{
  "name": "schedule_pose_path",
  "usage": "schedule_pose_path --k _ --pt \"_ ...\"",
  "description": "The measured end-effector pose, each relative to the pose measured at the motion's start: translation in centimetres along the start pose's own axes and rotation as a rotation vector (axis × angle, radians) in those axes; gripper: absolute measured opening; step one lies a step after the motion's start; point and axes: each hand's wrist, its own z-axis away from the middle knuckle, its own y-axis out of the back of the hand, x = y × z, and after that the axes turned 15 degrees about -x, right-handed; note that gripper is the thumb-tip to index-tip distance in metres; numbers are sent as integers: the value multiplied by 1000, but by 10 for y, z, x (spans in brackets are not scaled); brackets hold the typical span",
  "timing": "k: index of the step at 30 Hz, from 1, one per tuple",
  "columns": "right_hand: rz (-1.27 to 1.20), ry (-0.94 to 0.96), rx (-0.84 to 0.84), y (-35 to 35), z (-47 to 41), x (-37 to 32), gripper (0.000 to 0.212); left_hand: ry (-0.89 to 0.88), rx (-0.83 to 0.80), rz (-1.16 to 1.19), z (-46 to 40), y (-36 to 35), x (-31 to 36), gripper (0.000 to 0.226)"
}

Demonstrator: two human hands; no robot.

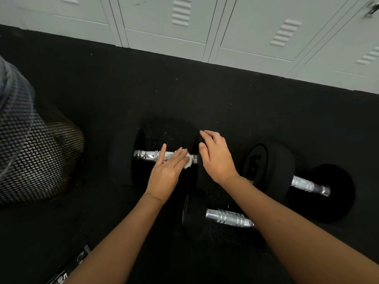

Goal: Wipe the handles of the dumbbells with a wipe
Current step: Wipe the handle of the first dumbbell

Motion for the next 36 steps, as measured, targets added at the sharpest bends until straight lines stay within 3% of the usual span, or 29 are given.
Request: schedule_pose_path --k 6,10,16,21,27,32,36 --pt "12 3 3 0 0 1 43 -163 -40 -74 4 3 -10 52" --pt "15 1 11 0 -1 1 43 -107 -41 -36 2 8 -20 53" --pt "17 -1 7 1 -1 -1 43 -202 -40 -64 5 3 -17 53" --pt "13 -13 6 2 -3 0 43 -111 -20 -4 -7 2 -6 53" --pt "13 -2 20 -1 0 0 43 -213 -56 -29 3 0 -8 51" --pt "21 -8 14 1 -1 -1 43 -82 -55 23 -12 0 2 54" --pt "20 -6 27 0 -1 -1 43 -172 -70 11 -4 -1 -3 54"
